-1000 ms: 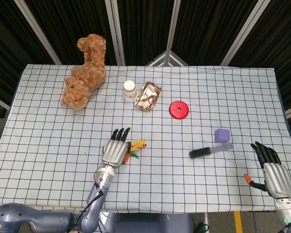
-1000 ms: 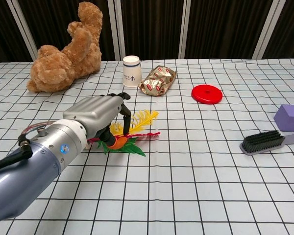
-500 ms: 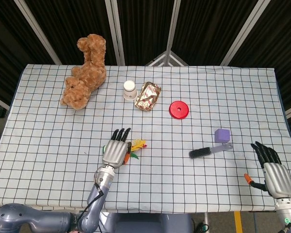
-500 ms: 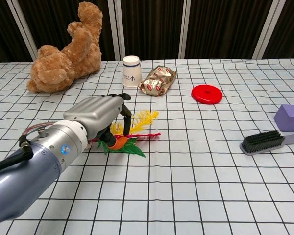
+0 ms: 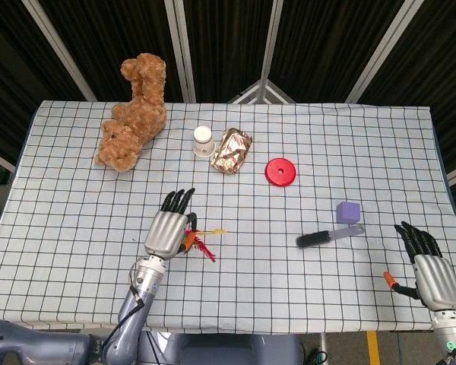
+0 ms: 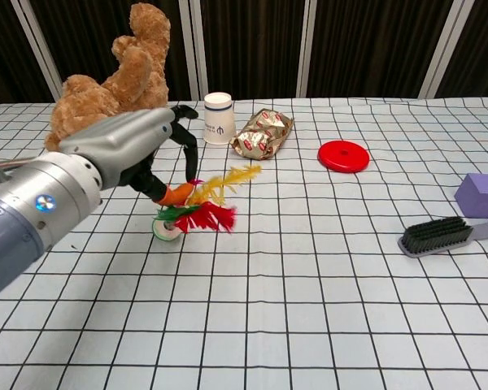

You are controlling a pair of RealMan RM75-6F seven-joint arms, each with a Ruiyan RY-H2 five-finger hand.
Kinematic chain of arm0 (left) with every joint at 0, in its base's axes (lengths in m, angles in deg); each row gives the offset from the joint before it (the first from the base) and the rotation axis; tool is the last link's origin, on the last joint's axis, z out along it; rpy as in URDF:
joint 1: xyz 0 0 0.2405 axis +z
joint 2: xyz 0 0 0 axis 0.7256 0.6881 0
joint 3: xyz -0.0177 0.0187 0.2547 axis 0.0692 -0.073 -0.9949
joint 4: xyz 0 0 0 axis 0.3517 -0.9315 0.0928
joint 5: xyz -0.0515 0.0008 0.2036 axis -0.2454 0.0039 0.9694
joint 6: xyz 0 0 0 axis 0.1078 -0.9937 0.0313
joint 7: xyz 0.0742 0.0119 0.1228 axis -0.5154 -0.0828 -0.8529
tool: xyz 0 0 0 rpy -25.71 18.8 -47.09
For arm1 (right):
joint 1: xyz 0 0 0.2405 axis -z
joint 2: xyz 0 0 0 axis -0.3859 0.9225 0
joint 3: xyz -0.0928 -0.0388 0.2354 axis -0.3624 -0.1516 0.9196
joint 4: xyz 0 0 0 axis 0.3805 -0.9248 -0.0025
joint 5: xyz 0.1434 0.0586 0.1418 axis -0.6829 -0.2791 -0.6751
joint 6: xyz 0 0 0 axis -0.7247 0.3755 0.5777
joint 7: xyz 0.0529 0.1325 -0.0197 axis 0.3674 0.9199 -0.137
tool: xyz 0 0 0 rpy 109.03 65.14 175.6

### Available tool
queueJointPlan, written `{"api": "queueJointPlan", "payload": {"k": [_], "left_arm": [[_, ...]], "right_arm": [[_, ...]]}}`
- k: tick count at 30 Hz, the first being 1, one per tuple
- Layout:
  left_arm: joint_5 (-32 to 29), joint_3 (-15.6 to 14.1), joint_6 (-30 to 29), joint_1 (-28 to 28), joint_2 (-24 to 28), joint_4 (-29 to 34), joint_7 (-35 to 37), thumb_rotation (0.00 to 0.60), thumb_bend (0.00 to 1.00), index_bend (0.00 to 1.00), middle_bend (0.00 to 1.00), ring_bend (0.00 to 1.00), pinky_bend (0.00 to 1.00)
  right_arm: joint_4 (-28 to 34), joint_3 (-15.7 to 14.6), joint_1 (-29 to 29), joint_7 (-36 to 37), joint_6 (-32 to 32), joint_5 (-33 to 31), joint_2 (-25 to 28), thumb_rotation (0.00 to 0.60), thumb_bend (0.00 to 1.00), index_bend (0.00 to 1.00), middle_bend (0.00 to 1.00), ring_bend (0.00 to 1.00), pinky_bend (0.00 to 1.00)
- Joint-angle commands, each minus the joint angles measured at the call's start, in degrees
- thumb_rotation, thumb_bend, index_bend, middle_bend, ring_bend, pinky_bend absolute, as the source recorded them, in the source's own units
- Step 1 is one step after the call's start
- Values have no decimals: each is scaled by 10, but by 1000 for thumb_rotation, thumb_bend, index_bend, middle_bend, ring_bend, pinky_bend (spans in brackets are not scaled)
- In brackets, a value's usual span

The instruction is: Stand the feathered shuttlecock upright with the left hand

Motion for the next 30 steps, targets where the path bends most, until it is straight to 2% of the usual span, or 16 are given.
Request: {"api": "queueJointPlan", "payload": {"k": [1,11,30], "left_arm": [[16,-2,-10,16,24,18,29,600,584,585,26,0,0],[15,-3,-8,39,61,29,78,600,583,579,27,0,0],[9,-8,0,45,60,21,92,600,583,577,27,0,0]], "right_arm": [[2,-1,0,-4,-1,0,-1,600,342,0,0,0,0],[4,0,-2,-10,-5,-5,-3,600,342,0,0,0,0],[5,-1,-1,-11,-5,-4,-2,600,342,0,0,0,0]]}}
